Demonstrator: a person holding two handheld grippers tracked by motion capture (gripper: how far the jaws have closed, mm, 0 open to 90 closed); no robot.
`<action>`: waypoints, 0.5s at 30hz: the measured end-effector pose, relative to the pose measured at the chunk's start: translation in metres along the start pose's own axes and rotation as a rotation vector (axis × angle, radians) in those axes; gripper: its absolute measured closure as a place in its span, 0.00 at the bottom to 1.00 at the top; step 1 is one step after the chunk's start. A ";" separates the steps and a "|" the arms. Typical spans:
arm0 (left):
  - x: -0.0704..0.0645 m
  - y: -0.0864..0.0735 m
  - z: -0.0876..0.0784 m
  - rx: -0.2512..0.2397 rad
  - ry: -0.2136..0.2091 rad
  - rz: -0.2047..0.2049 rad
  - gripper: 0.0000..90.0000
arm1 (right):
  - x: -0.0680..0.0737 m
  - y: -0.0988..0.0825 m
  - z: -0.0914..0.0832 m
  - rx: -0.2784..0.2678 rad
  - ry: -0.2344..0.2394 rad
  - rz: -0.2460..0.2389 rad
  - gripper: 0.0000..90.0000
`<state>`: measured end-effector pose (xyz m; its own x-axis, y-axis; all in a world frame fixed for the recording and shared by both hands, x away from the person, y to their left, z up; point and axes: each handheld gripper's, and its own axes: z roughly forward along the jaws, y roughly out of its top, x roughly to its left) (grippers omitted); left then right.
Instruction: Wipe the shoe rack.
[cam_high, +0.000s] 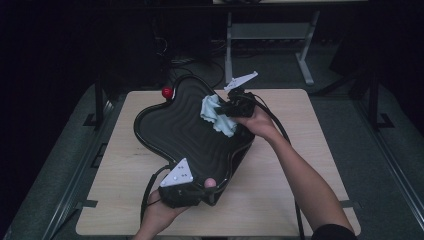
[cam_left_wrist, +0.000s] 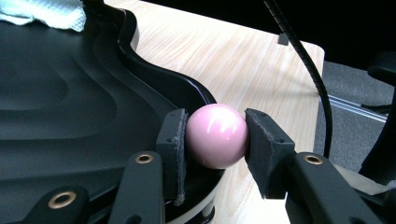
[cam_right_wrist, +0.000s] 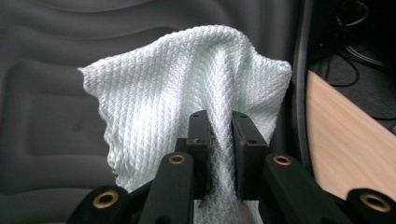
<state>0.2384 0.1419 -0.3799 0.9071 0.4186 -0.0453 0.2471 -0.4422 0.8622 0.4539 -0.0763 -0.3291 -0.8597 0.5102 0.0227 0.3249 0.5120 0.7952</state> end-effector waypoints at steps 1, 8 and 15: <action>0.000 0.000 0.000 0.000 0.000 0.000 0.67 | 0.005 0.001 0.000 -0.002 0.027 -0.015 0.88; -0.001 -0.001 -0.001 0.001 0.003 0.000 0.67 | -0.003 0.005 0.004 -0.015 0.001 0.008 0.88; -0.002 -0.001 -0.002 -0.002 0.002 -0.002 0.67 | 0.018 0.014 0.007 0.007 0.059 -0.074 0.88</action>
<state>0.2360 0.1433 -0.3802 0.9061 0.4206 -0.0462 0.2480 -0.4396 0.8633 0.4457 -0.0559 -0.3220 -0.9029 0.4299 0.0000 0.2626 0.5515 0.7918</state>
